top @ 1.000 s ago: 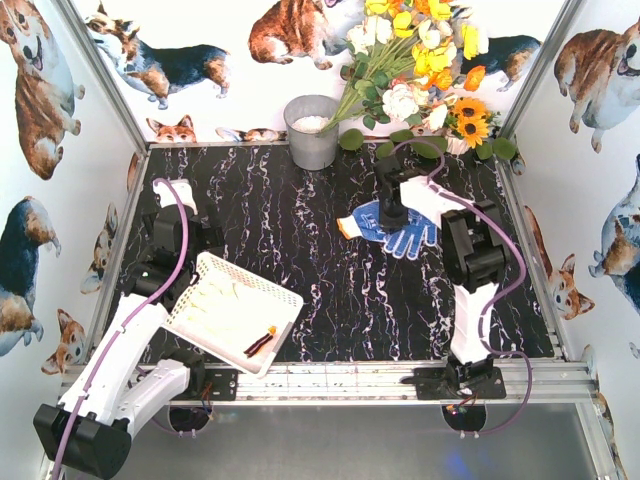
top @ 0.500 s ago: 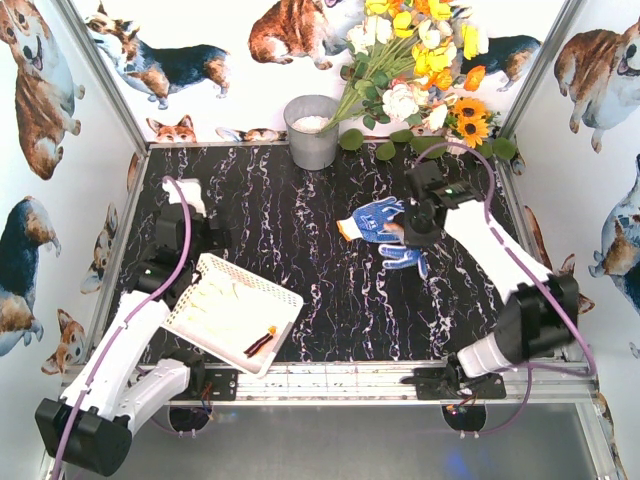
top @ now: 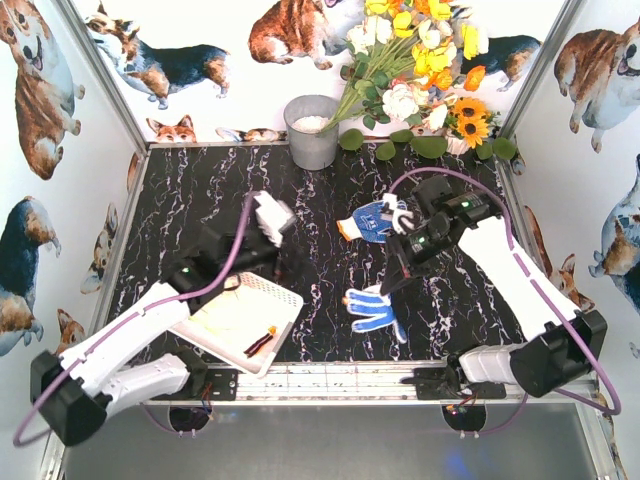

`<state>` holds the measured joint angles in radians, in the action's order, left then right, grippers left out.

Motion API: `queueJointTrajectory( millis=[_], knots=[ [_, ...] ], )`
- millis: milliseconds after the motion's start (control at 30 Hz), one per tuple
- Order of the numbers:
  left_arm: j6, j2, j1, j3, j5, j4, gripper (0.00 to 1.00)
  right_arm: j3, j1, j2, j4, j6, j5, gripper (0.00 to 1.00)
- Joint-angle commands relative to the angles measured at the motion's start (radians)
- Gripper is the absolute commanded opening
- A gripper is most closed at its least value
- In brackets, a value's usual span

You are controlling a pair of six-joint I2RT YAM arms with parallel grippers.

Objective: Put the gloves into the storage basket
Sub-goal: Pick up the glove from the center of the board, then turn over the glove at the center of the board.

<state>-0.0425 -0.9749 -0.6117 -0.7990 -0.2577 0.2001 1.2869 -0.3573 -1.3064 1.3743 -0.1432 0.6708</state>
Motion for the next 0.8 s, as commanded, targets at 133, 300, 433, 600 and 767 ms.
queueJointTrajectory(
  millis=[133,300,433,600,767],
  knots=[
    [0.037,-0.109,-0.179,-0.090,-0.179,-0.067,0.95,0.121,-0.094,0.050,0.009,0.068,0.377,0.00],
    [-0.024,-0.099,-0.207,-0.043,-0.254,-0.138,0.89,0.142,-0.097,0.094,-0.100,-0.018,0.464,0.00],
    [-0.051,-0.094,-0.242,-0.032,-0.254,-0.150,0.88,0.141,-0.097,0.140,-0.203,-0.116,0.488,0.00],
    [-0.067,-0.114,-0.273,-0.021,-0.231,-0.216,0.89,0.141,-0.097,0.161,-0.239,-0.153,0.501,0.00],
    [-0.082,-0.164,-0.295,-0.038,-0.230,-0.282,0.88,0.143,-0.097,0.163,-0.227,-0.142,0.494,0.00]
  ],
)
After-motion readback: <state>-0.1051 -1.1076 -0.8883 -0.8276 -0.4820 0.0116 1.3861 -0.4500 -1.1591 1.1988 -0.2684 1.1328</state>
